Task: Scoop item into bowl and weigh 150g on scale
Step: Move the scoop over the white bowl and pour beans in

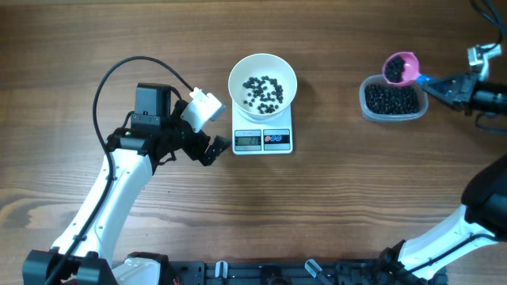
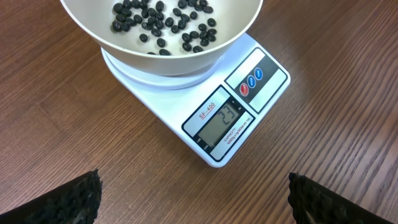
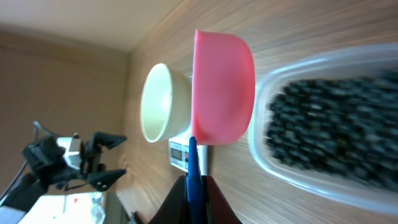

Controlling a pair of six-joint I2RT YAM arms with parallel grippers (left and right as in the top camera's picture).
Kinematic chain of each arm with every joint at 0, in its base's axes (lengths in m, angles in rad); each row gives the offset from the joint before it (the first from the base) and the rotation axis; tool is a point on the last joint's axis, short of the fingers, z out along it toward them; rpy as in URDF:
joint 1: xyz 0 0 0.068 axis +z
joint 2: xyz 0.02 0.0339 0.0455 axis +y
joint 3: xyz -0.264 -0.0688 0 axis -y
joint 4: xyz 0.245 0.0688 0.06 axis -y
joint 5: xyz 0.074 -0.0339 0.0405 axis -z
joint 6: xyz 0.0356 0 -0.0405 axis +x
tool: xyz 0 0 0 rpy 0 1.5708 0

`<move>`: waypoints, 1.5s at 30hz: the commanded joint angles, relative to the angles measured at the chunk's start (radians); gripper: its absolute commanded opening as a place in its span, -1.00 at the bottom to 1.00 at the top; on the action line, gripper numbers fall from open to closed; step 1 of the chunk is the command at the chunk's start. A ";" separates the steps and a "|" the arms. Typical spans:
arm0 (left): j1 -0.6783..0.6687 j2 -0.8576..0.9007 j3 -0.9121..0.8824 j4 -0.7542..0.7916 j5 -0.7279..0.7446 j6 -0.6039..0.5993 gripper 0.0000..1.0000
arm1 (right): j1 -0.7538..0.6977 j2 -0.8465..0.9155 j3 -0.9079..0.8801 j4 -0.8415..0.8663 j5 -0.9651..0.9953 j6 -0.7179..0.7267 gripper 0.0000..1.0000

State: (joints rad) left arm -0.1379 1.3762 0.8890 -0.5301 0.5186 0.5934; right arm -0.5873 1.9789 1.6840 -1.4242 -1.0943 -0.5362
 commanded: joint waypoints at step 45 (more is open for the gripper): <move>0.003 -0.001 -0.006 0.002 0.011 0.005 1.00 | 1.048 0.011 0.224 0.422 1.073 0.213 -0.91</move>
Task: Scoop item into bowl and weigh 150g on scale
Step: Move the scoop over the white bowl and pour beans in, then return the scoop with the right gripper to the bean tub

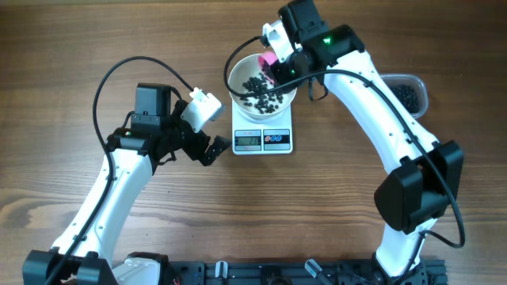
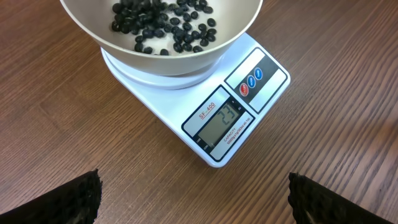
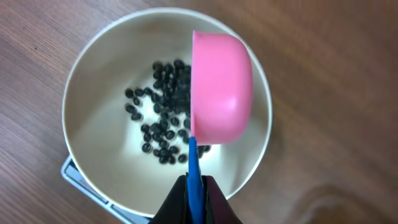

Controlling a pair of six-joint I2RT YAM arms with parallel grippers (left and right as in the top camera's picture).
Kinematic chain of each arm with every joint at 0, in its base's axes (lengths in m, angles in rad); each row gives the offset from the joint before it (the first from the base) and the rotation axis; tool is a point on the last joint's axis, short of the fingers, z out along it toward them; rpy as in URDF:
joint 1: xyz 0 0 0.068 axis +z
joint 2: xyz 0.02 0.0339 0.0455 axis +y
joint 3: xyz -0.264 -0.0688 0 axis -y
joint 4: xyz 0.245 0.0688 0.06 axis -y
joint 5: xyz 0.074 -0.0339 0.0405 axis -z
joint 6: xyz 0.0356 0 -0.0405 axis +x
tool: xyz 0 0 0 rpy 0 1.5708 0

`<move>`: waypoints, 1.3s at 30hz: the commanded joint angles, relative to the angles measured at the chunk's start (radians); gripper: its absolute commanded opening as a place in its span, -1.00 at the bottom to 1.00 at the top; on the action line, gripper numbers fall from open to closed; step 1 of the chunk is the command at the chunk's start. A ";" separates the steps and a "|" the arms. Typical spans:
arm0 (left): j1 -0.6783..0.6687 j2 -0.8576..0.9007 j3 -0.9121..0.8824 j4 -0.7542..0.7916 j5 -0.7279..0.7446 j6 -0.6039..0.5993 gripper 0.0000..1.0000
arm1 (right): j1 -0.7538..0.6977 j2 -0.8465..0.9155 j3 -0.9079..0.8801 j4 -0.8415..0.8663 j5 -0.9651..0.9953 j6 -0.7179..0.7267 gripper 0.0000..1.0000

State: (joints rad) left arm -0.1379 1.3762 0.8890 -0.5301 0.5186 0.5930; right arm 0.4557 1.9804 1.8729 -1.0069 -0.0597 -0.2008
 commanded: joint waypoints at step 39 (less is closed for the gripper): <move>0.003 -0.001 -0.006 0.002 0.011 0.005 1.00 | -0.222 -0.115 0.100 0.014 -0.051 0.027 -0.91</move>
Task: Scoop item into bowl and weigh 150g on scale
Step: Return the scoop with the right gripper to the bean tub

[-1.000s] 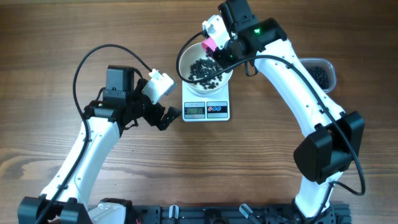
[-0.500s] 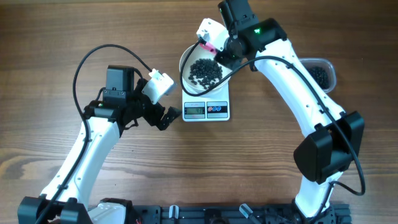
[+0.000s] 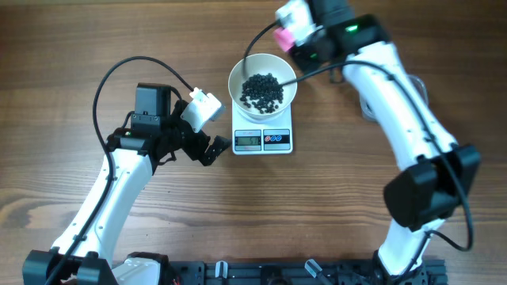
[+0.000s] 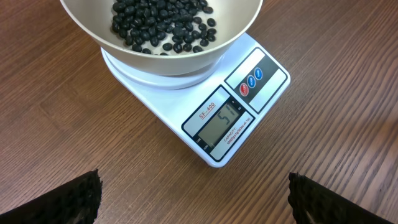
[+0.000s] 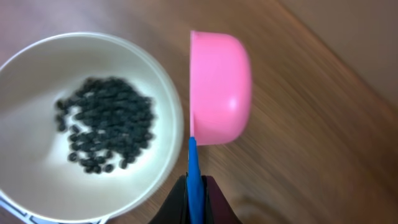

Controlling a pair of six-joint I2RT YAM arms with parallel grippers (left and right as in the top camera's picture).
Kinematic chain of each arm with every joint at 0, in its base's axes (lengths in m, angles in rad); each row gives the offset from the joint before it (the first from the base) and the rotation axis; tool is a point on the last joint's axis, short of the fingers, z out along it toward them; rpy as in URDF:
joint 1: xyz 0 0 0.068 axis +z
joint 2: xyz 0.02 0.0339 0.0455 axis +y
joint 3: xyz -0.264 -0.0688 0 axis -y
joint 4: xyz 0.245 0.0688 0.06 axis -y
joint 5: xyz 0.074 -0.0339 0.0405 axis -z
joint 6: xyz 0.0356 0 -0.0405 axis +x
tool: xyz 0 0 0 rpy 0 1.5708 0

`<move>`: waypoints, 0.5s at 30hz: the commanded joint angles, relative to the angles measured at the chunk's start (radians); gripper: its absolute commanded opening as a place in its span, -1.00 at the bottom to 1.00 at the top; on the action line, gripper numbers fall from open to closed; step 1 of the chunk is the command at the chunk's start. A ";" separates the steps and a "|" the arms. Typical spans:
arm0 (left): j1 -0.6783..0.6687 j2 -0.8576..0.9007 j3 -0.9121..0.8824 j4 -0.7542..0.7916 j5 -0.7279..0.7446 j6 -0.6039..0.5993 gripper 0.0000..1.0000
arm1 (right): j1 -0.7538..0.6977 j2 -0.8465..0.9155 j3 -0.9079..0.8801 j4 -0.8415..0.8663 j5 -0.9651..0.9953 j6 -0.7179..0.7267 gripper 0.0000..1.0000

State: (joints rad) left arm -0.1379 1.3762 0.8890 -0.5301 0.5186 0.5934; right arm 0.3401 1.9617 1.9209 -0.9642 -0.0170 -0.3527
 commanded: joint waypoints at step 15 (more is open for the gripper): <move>0.003 -0.001 -0.006 0.002 0.011 0.005 1.00 | -0.564 -0.150 0.018 -0.435 -0.076 0.195 -0.91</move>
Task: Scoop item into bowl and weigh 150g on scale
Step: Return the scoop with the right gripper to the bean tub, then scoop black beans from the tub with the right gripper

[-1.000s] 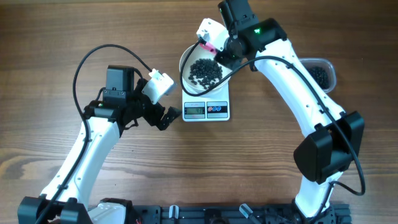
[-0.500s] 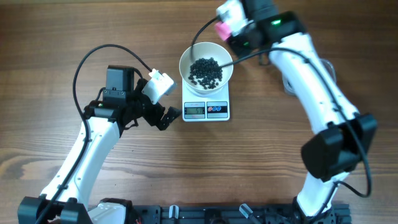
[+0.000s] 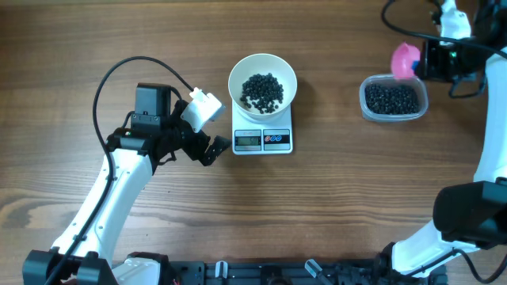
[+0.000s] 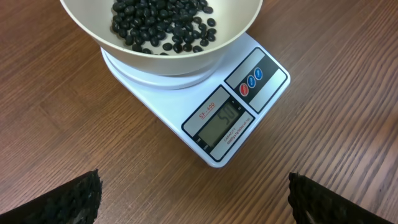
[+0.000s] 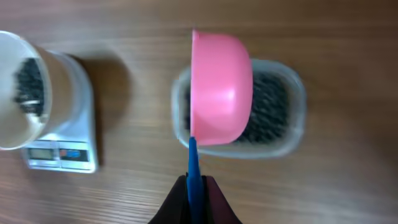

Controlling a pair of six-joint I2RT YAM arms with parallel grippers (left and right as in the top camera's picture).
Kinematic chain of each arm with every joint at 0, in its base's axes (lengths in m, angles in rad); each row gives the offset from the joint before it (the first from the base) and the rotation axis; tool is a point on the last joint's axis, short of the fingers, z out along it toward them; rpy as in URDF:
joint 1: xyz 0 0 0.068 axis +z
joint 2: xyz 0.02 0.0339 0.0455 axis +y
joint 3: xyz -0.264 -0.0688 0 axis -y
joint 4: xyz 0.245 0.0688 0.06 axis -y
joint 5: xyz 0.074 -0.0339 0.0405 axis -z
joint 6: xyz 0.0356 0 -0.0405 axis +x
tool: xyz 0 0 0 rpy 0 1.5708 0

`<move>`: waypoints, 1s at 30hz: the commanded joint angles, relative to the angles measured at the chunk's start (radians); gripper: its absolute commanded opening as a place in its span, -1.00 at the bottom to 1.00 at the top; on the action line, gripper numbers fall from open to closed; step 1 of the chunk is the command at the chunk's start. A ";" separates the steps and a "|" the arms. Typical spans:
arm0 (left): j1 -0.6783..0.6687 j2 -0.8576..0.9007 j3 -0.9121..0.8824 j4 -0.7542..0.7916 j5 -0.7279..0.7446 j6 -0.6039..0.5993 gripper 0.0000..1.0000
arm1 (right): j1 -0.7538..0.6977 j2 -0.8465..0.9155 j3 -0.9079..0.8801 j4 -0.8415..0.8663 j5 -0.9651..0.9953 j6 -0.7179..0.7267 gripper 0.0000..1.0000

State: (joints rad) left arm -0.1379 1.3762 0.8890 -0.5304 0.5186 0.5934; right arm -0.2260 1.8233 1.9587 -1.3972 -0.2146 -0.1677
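Note:
A white bowl (image 3: 262,85) holding a heap of black beans stands on the white scale (image 3: 262,140). The scale display (image 4: 227,116) reads 50. My right gripper (image 3: 429,61) is shut on the blue handle of the pink scoop (image 3: 405,60), which hangs over the left end of the clear bean container (image 3: 393,99). In the right wrist view the scoop (image 5: 221,87) shows its outside, so its contents are hidden, and the gripper (image 5: 194,191) pinches the handle. My left gripper (image 3: 214,148) stands open just left of the scale, with nothing between its fingers (image 4: 68,198).
The bean container (image 5: 277,109) sits at the table's right side, well apart from the scale (image 5: 59,152). My left arm's black cable loops over the wood to the left of the bowl.
My right gripper has carried the scoop from beyond the bowl's far rim over to the bean container on the right. The scale display now reads 50. The left arm has not moved.
The scoop was first held over the container, with a few beans in the bowl and 23 on the scale. Then it was tipped over the bowl. Then it was past the rim with a bigger heap in the bowl. Now it is back over the container.

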 commanded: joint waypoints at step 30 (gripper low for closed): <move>0.003 -0.001 -0.006 0.003 0.012 0.005 1.00 | 0.150 0.248 -0.185 0.041 0.421 -0.122 -0.91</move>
State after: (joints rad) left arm -0.1379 1.3762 0.8890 -0.5304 0.5186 0.5934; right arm -0.0860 2.0106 1.8069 -1.3315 0.2359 -0.2447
